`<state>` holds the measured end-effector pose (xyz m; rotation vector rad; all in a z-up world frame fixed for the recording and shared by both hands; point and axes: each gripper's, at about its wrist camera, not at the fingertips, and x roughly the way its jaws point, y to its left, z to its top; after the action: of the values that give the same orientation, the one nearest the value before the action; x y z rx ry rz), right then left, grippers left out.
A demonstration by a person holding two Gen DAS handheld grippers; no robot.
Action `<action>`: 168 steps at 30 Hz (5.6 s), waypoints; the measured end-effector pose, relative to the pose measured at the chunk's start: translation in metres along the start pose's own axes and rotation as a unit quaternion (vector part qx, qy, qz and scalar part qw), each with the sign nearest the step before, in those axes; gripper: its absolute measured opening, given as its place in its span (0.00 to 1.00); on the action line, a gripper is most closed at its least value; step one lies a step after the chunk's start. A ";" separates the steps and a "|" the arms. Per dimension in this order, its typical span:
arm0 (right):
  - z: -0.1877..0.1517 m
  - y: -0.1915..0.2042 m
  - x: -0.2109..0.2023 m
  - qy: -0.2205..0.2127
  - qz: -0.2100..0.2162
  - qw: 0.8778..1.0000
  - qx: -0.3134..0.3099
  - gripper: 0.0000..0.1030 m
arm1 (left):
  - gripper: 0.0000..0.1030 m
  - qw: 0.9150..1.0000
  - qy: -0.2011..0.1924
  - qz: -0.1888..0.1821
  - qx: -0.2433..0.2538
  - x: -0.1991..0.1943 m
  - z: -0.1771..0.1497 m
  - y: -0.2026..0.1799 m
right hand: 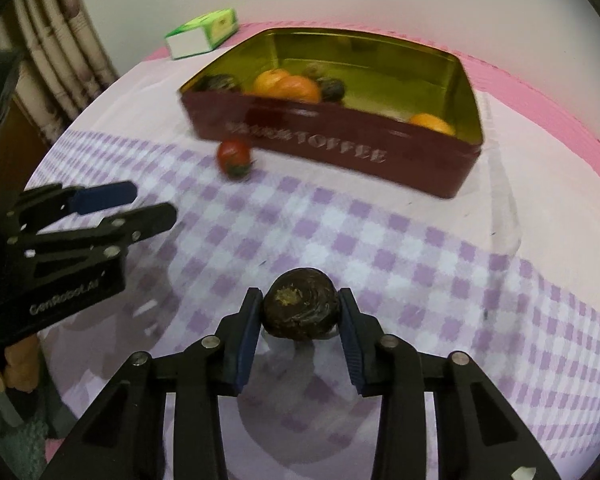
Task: Organize fruits
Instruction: 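Move the right gripper to the dark round fruit on the cloth and grasp it, then grasp the red tomato on the cloth with the left gripper, then carry the tomato and the dark fruit over the TOFFEE tin with both grippers, then lower the tomato and dark fruit into the tin and open both grippers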
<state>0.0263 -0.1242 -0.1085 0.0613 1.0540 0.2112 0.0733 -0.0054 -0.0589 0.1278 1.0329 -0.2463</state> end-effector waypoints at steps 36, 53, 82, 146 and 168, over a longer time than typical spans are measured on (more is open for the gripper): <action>0.024 -0.050 0.009 -0.032 -0.028 0.998 0.043 0.35 | 0.46 0.999 0.014 -0.024 -0.018 0.045 0.052 -0.029; 0.025 -0.049 0.009 -0.031 -0.028 0.998 0.043 0.35 | 0.30 1.000 0.009 -0.024 -0.014 0.044 0.051 -0.023; 0.023 -0.049 0.007 -0.025 -0.029 0.998 0.048 0.34 | 0.29 1.000 0.003 -0.017 0.000 0.029 0.040 -0.019; 0.114 -0.061 0.019 -0.043 -0.032 0.998 0.030 0.34 | 0.29 1.000 -0.014 0.002 -0.008 0.050 0.114 -0.004; 0.108 -0.059 -0.003 -0.064 -0.041 0.996 0.039 0.53 | 0.33 1.000 -0.017 0.008 -0.002 0.040 0.112 -0.008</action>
<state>0.1266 -0.1769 -0.0615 0.1010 0.9351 0.0905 0.1845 -0.0433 -0.0365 0.1285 0.9972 -0.2309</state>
